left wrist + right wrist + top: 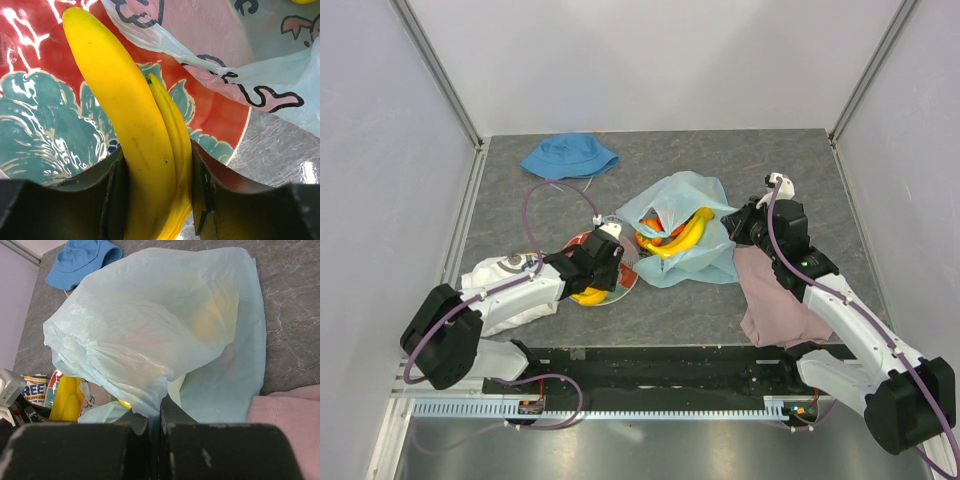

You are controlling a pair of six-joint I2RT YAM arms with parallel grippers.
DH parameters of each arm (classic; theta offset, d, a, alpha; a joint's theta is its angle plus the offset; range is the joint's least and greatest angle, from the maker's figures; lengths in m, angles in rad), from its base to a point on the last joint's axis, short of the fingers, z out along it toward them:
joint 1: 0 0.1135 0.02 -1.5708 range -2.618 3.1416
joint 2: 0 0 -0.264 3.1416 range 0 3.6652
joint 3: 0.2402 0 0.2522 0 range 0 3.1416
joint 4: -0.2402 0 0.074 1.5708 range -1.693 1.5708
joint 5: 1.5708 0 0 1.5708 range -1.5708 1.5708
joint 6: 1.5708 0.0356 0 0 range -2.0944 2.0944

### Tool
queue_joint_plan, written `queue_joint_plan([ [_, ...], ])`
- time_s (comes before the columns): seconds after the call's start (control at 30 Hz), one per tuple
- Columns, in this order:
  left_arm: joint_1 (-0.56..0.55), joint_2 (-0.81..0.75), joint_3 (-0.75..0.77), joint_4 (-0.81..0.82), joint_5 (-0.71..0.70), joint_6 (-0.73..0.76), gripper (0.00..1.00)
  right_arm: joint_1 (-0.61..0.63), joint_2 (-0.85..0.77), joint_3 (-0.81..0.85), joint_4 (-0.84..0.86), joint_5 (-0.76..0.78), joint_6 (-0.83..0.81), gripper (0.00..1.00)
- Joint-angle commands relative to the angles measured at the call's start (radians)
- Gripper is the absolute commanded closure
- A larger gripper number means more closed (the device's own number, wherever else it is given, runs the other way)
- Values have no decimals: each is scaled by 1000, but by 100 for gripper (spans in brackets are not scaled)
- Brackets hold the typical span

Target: Place the fruits into the plastic bag

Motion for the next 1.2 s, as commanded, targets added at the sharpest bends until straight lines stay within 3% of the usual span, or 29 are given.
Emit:
queue_joint_plan([
  [0.0, 4, -42, 15, 26, -14, -12, 70, -4, -28, -1, 15, 15, -7, 99],
  [0.13, 4, -54, 19, 24, -17, -9, 82, -2, -26, -1, 17, 15, -8, 99],
  [0.4, 4, -123, 51, 44, -61, 8, 87, -2, -26, -1, 15, 15, -7, 99],
  [0.63, 2, -215, 114, 197, -21, 34, 94, -2, -19, -9, 27, 8, 2, 99],
  [0.73, 2, -246, 121, 326, 69, 39, 92, -2, -19, -9, 29, 8, 4, 100],
  [0.97, -5, -145, 155, 567, 461, -18, 90, -4, -19, -6, 29, 6, 7, 100],
  [1.17, -4, 4, 253, 627, 690, -96, 91, -4, -29, -4, 12, 9, 5, 99],
])
